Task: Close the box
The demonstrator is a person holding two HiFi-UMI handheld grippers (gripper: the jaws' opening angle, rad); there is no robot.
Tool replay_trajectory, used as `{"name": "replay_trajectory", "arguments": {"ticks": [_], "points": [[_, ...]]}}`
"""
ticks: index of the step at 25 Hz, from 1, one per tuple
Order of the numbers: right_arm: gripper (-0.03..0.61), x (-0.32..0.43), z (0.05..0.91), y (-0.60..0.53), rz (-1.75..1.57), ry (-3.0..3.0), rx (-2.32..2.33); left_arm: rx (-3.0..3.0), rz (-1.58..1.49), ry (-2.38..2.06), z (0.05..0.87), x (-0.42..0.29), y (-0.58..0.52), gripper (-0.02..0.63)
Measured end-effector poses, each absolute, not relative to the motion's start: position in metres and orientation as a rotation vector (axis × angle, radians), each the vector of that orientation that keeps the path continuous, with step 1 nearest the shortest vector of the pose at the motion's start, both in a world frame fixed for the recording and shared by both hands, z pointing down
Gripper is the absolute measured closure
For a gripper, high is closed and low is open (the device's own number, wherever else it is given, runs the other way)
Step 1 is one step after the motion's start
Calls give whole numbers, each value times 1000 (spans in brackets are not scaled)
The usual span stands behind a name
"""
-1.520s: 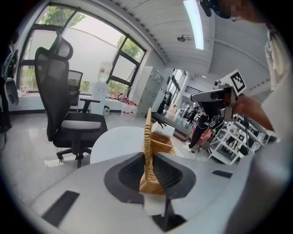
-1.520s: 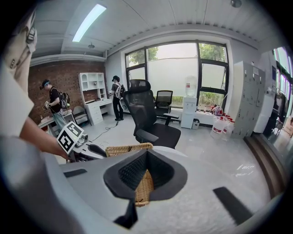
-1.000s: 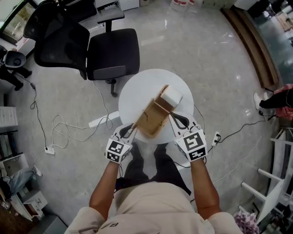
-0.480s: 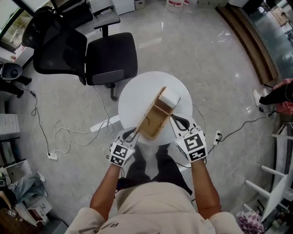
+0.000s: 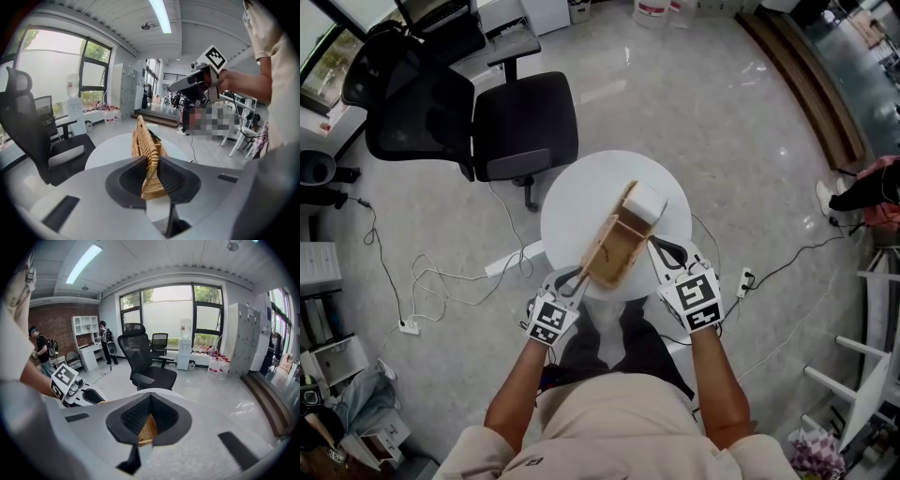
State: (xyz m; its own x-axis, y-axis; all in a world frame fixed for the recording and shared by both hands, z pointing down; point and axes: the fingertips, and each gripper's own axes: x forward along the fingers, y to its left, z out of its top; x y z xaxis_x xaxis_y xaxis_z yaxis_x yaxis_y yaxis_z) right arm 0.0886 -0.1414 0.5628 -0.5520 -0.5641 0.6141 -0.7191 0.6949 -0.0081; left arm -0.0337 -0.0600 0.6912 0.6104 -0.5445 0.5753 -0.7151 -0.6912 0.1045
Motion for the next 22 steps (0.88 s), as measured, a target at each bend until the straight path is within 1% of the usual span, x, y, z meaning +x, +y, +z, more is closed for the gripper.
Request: {"name": "replay_trajectory", "arguments": {"ticks": [5,22], "points": [[585,89,567,-144,360,-2314,982,2554,773,-968,693,-23,-60,557],[584,94,575,-156,387,-2278,973,2609,820,-829,702,9,-59,505]]}}
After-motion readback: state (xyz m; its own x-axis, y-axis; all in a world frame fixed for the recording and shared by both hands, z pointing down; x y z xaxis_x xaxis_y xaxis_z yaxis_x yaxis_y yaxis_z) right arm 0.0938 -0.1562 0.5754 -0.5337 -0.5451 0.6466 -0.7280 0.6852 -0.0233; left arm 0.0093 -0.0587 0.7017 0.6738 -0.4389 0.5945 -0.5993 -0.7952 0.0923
